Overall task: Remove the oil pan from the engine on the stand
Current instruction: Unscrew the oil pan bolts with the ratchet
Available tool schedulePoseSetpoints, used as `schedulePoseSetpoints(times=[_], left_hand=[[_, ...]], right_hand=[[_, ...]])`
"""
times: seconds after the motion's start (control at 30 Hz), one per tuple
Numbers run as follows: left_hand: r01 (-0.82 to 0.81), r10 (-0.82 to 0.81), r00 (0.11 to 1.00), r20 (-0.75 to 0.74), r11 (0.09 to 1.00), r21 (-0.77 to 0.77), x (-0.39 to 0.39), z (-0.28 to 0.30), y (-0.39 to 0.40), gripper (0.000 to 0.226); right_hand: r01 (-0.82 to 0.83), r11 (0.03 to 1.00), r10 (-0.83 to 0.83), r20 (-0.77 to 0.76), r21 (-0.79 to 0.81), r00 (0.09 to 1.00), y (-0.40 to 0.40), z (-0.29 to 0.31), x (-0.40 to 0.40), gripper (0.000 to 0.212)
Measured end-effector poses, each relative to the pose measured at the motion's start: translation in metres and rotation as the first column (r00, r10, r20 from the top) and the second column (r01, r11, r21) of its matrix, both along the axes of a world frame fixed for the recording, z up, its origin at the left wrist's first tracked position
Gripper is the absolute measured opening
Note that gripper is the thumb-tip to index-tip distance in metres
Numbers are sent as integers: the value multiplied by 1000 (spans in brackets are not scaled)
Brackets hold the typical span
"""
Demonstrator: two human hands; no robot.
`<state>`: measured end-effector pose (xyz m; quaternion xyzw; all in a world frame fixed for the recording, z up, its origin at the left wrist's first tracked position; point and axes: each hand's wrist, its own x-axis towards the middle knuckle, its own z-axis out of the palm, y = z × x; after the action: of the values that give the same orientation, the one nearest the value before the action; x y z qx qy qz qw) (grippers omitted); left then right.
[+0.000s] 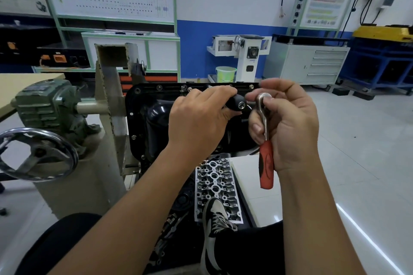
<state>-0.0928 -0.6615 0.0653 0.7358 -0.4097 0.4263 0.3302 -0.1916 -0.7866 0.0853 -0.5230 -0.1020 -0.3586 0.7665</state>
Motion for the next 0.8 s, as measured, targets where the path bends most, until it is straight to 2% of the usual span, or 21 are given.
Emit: schedulePoseSetpoints(times=[0.1, 0.23, 0.43, 0.8], left_hand=[[2, -2, 1000, -2, 1000, 6, -2, 1, 0, 38], [-13, 14, 999, -42, 1000, 21, -4, 3, 0, 41], [23, -25, 998, -56, 999, -27, -4, 4, 1, 36], [37, -40, 997, -72, 998, -45, -2, 2, -1, 33]], right_hand=[[-68, 994, 74, 76, -82, 994, -3, 2, -5, 36], [-145, 971, 165, 97, -190, 982, -1, 2, -7, 54], [-162, 962, 185, 88, -222, 979, 7, 1, -5, 49], [-37, 958, 58, 64, -284, 996, 14, 1, -4, 48]])
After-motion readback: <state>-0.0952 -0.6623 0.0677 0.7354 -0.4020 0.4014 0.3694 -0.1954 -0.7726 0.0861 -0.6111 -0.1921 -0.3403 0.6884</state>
